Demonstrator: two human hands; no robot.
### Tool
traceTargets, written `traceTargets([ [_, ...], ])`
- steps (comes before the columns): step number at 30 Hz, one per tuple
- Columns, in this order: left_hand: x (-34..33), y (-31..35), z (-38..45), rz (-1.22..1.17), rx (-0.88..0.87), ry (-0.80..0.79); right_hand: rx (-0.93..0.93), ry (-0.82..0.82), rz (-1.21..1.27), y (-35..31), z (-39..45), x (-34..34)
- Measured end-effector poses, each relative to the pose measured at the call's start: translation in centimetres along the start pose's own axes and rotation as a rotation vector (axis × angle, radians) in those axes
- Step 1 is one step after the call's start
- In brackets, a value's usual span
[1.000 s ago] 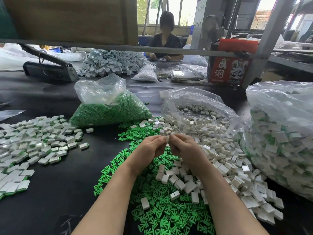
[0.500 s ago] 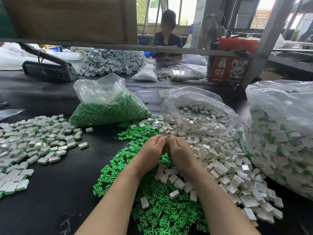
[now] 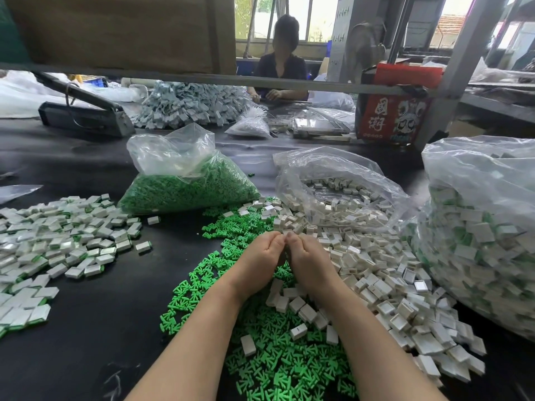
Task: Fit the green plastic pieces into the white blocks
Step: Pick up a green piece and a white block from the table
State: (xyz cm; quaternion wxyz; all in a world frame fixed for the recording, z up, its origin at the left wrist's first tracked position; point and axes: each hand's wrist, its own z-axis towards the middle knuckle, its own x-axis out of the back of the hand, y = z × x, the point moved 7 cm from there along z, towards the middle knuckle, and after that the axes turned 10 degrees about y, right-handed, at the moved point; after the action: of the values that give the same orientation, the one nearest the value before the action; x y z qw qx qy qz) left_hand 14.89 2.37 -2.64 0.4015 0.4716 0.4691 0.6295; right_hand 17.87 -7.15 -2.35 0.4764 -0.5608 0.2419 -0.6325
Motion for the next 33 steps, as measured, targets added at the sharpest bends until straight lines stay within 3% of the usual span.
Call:
traceTargets([
  [18, -0.18, 0.11, -0.01, 0.035, -0.034, -0.020, 0.058, -0.006, -0.020, -0.47, -0.01, 0.12],
  [26, 0.67, -0.51, -0.09, -0.266, 0.036, -0.019, -0.134, -0.116, 0.381, -0.40, 0.03, 0.29],
  [33, 0.47, -0.22, -0.23, -0.287, 0.020, -0.066, -0.124, -0.121, 0.429, -0.83, -0.20, 0.66],
])
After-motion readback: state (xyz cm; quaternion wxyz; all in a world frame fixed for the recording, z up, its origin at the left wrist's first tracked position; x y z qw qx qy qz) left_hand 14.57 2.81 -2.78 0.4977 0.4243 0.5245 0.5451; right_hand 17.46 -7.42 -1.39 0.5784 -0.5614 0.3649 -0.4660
